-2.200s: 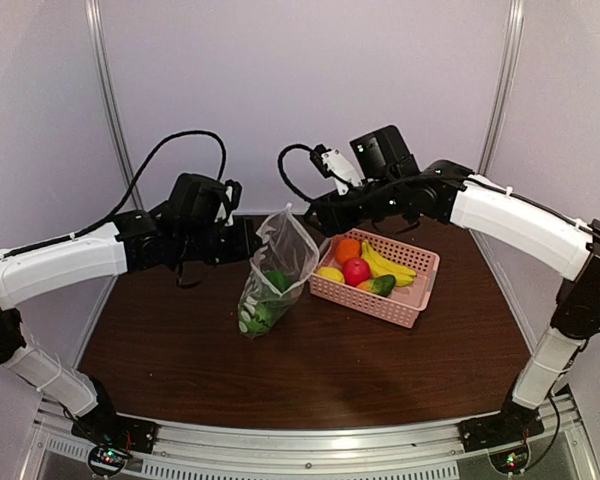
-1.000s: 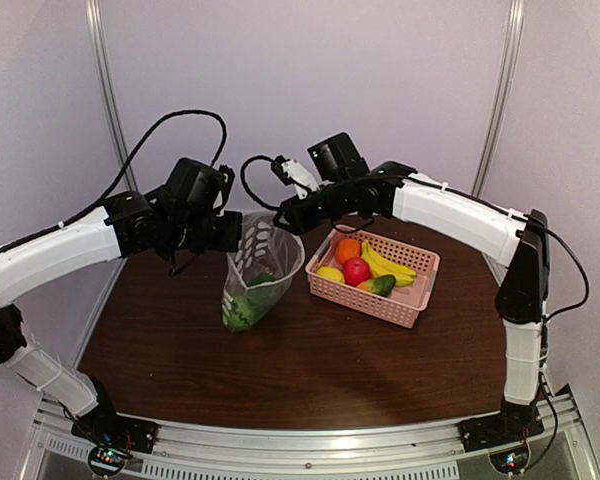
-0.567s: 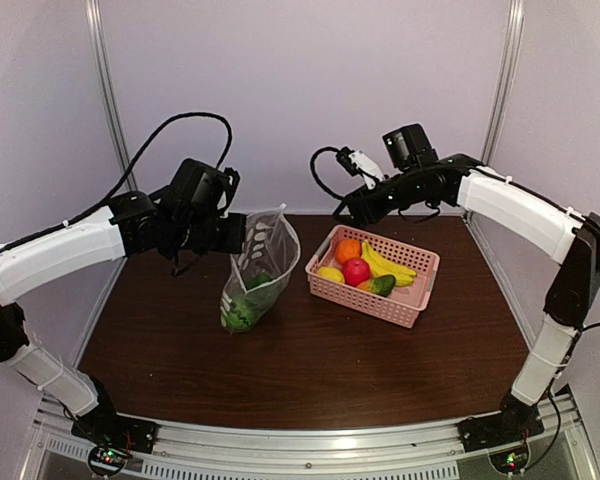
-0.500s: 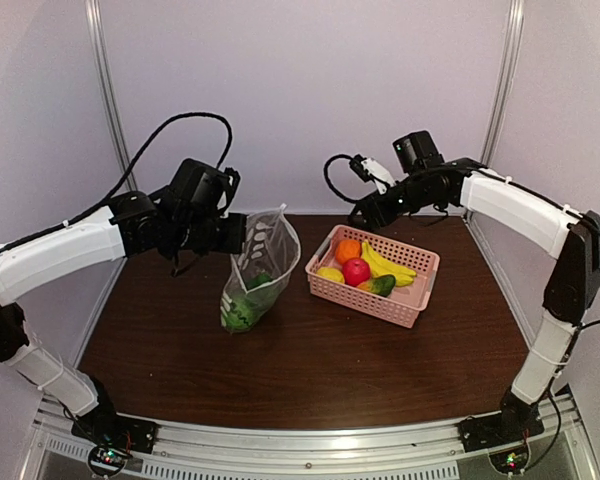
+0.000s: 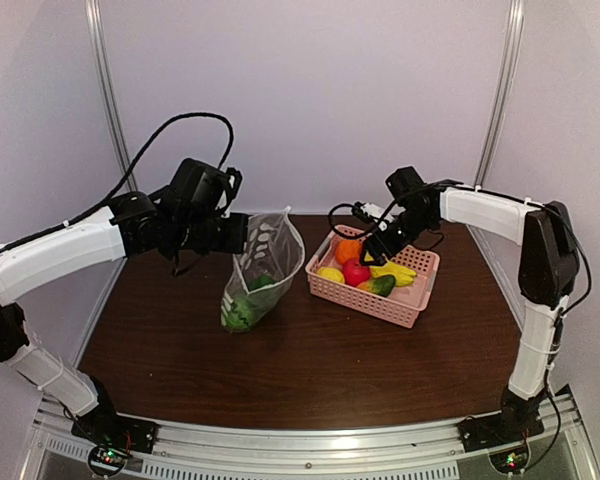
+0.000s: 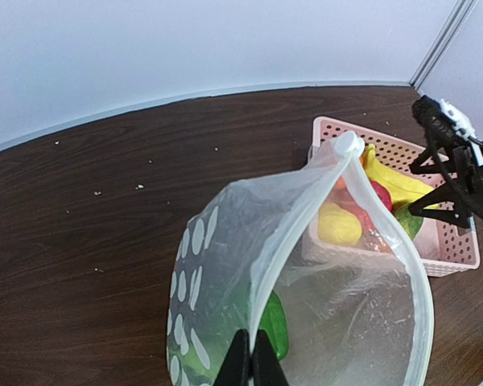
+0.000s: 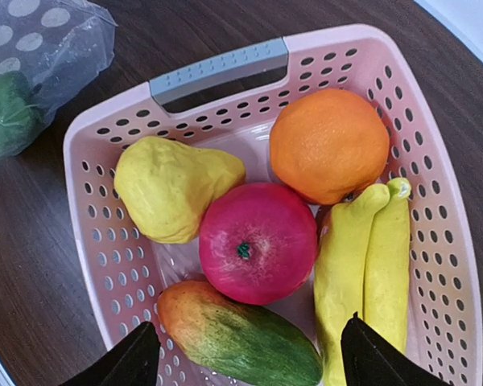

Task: Place the food in the zip-top bag and seal the zipper
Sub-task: Pick up the fake fruit from the bin.

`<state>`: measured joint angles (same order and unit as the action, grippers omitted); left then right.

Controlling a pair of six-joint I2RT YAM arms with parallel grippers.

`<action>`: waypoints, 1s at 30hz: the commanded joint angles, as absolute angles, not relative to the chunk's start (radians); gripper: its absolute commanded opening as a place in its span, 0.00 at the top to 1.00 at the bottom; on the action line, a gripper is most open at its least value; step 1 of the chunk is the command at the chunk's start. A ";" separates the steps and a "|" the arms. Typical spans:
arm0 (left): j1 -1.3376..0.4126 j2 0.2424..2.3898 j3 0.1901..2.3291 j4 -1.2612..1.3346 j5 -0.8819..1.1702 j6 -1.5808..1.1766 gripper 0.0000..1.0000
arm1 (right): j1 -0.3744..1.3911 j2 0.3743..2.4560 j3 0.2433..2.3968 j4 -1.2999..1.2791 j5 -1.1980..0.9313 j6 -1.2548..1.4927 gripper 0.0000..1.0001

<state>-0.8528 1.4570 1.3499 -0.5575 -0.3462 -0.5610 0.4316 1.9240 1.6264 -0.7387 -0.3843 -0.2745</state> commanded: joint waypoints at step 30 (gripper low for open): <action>-0.853 1.450 1.314 -0.496 -0.275 -0.604 1.00 | 0.435 2.185 1.778 -0.735 -0.449 -0.202 0.21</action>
<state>-0.8528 1.4570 1.3304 -0.5365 -0.2913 -0.5858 0.4316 2.1567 1.7504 -0.7425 -0.4305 -0.2100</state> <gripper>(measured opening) 0.006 0.791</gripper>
